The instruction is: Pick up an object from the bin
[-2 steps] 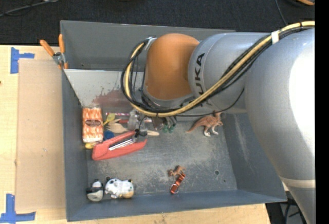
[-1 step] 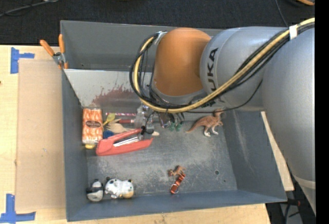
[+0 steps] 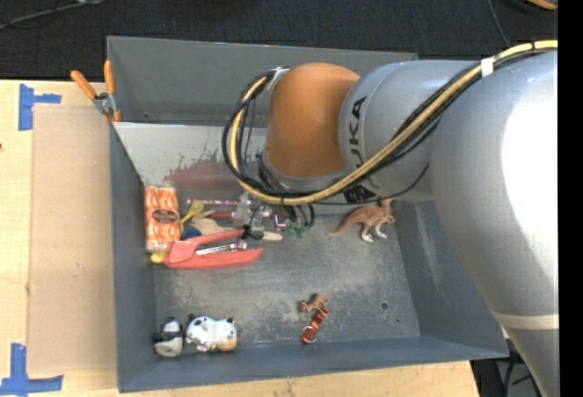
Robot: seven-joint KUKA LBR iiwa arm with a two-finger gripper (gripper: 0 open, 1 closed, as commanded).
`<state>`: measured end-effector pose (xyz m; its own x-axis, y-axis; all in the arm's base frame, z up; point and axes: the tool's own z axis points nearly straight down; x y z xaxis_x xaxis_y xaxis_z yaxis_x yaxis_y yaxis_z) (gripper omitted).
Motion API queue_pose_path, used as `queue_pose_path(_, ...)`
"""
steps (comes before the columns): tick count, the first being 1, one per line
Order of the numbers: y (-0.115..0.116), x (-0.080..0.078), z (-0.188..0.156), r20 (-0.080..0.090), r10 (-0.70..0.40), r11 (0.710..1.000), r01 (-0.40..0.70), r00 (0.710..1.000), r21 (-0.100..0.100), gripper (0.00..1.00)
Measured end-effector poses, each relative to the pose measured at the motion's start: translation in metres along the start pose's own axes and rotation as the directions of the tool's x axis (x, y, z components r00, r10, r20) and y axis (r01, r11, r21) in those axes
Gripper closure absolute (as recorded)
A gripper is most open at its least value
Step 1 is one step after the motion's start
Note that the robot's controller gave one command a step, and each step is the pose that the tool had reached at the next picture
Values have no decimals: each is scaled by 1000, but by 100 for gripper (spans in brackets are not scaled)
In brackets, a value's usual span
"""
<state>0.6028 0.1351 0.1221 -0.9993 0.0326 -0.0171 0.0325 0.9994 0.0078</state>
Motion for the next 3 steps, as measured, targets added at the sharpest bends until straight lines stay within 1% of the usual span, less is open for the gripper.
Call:
queue_pose_path(1, 1, 2, 25, -4, 191, 982, -191, 982, 3, 100)
queue_pose_path(2, -3, -1, -32, -7, -11, 1000, 11, 1000, 3, 100)
queue_pose_path(3, -33, 58, 17, -8, 94, 996, -94, 995, 4, 100)
